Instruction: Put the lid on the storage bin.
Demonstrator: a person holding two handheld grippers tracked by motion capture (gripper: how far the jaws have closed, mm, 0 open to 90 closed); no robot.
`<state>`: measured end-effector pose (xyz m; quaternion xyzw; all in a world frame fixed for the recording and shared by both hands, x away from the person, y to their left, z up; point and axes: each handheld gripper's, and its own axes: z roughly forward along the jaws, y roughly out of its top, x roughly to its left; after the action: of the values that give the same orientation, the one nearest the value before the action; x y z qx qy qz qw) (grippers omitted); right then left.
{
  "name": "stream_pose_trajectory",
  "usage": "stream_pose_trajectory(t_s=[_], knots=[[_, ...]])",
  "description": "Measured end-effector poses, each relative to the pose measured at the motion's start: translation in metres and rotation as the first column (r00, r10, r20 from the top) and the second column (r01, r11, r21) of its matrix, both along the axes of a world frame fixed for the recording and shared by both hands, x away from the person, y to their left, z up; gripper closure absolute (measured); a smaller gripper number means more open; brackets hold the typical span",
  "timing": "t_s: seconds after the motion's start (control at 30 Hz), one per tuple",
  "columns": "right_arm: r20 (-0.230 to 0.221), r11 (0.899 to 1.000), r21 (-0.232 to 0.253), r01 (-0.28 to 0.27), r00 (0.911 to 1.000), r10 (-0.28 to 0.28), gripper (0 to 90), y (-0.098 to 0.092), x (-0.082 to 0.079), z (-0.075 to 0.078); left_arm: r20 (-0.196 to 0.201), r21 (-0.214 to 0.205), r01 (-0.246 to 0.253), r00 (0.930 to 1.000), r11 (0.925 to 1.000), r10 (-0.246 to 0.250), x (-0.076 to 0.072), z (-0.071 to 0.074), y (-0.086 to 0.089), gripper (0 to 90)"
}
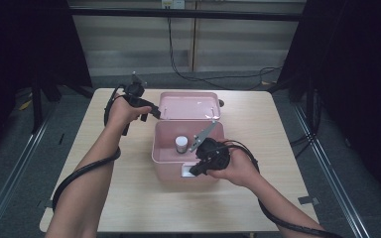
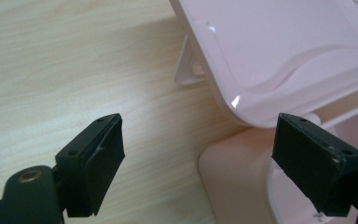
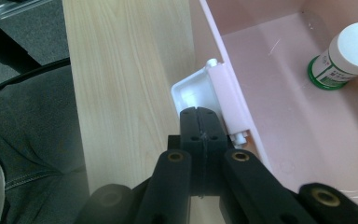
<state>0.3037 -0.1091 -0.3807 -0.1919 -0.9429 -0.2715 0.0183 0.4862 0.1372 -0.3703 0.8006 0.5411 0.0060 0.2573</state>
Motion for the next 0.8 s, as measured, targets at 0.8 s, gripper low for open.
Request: stream_pose_trajectory(t_s=[0.8], knots=[[-0.012, 1.0, 0.012, -0.024, 0.9996, 0.024, 90.0, -0.001, 0.003, -0.001, -0.015, -0.012, -0.006, 0.9999, 0.9999, 0.005, 0.037, -0.007, -0.02, 16.5]])
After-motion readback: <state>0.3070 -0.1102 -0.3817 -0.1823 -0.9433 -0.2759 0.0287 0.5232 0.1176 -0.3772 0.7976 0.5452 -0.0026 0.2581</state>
